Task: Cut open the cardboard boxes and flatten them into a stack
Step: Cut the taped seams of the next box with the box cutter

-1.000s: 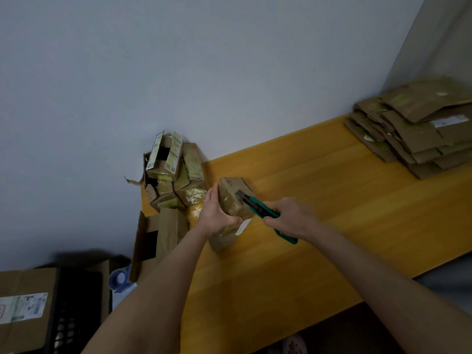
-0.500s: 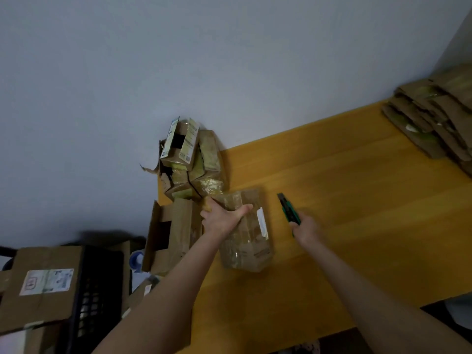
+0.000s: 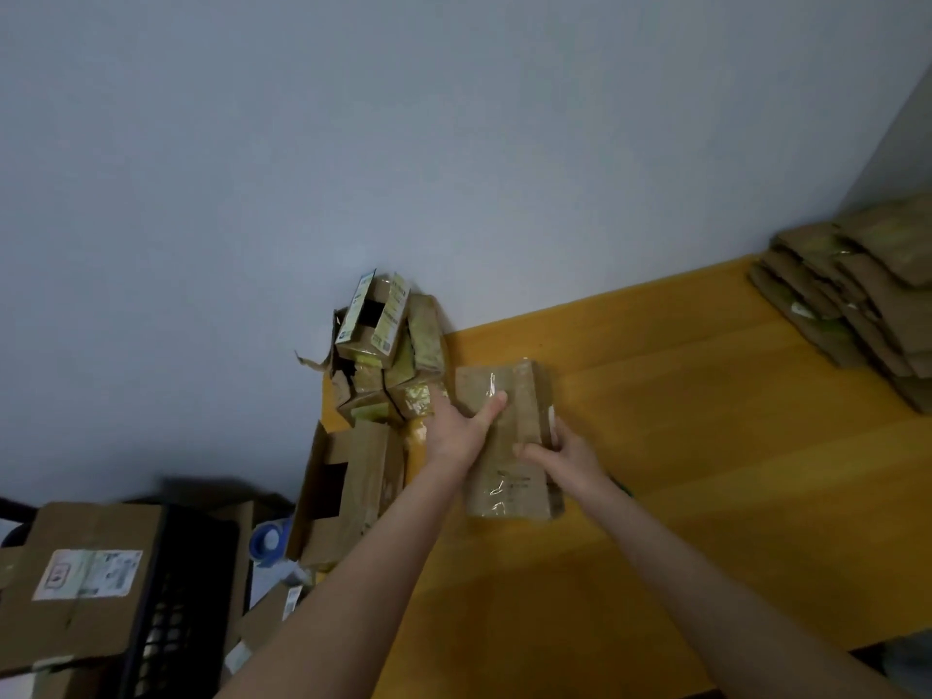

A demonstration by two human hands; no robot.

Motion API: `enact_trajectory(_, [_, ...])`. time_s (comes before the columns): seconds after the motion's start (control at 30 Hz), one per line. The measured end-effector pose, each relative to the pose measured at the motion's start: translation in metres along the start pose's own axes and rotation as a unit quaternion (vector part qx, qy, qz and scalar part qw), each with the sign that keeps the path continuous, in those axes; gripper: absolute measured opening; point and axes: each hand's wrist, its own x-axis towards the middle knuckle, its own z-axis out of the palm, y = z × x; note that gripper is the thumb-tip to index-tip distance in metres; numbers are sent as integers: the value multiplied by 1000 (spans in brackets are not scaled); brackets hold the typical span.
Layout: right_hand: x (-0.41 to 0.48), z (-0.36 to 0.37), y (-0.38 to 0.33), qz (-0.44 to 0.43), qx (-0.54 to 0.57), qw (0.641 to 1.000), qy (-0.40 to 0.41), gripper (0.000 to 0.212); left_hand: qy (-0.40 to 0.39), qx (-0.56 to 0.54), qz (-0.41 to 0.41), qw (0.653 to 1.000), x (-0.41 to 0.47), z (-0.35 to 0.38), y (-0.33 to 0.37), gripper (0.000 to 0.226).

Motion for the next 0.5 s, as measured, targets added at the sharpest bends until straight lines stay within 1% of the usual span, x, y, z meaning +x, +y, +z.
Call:
enact_trajectory(0.03, [-1,-4,-6,5,43,999,2,30,-22,-28,20,999,-1,-8,3,85])
enact_trajectory(0.07, [-3,-8,-13,4,72,997,-3,26,-57,-46,28,997,-3,-16,6,75])
enact_trajectory(0.1, [-5,-13,-20,0,90,996,-7,25,-97,-60,24,993,-5,-24,8,73])
enact_trajectory(0.13, [-9,-17,-28,-8,104,994,-9,26,-134,-70,12,988,-8,-29,12,77])
enact_trajectory(0.17, [-12,-19,-35,-19,115,993,-9,28,-158,-71,4,985,-12,-34,16,79])
enact_trajectory(0.2, [-15,-21,-42,-27,122,992,-9,29,-168,-68,7,983,-15,-36,20,74])
enact_trajectory(0.3, [-22,-25,-57,-41,128,991,-11,31,-154,-56,51,985,-25,-40,34,57])
enact_trajectory(0.4, [-27,-29,-65,-32,151,988,-26,30,-124,-39,94,987,-33,-42,43,48])
enact_trajectory(0.5, [-30,-37,-68,-16,158,985,-72,31,-136,-64,93,984,-36,-45,44,39])
